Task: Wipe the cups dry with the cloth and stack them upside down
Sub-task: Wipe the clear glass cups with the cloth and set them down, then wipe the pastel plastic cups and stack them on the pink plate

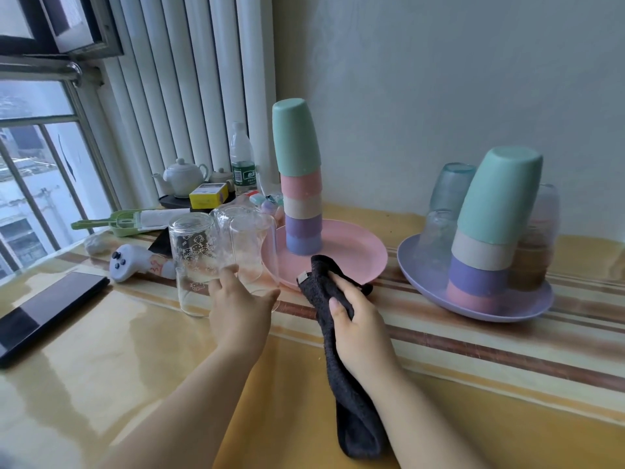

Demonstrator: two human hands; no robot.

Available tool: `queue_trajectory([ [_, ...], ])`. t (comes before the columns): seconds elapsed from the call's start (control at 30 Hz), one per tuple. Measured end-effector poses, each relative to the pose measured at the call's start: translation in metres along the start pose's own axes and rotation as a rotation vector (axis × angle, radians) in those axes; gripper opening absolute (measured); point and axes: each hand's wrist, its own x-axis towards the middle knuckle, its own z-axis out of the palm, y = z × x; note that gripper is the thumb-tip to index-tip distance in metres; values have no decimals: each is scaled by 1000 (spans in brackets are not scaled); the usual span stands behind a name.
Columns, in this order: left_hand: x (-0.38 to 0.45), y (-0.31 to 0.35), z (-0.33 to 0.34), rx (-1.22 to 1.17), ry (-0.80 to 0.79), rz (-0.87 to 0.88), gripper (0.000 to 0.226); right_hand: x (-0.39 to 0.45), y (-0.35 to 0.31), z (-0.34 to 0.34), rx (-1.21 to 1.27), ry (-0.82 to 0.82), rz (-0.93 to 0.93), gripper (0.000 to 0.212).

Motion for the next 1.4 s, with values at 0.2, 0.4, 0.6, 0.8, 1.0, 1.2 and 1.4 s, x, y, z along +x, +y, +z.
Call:
queue_trajectory([
  [0.2,2,1,3,42,26,8,72,0,0,-1,17,2,-8,41],
  [0.4,-1,1,4,34,69,-1,73,3,0,-2,55,62,-22,40],
  [0.6,-22,14,5,-60,61,334,21,8,4,-12,102,172,-22,37],
  [0.8,6,104,-3,-163,59,627,24,12,6,-18,90,189,-32,37],
  [1.0,65,151,0,-71,-174,289,36,10,2,-21,100,154,-60,36],
  [1.2,93,156,-7,-87,-48,323,44,23,-14,-25,153,142,-94,37],
  [1.4,149,165,-9,-140,-86,74,117,46,-25,-24,131,163,-29,37],
])
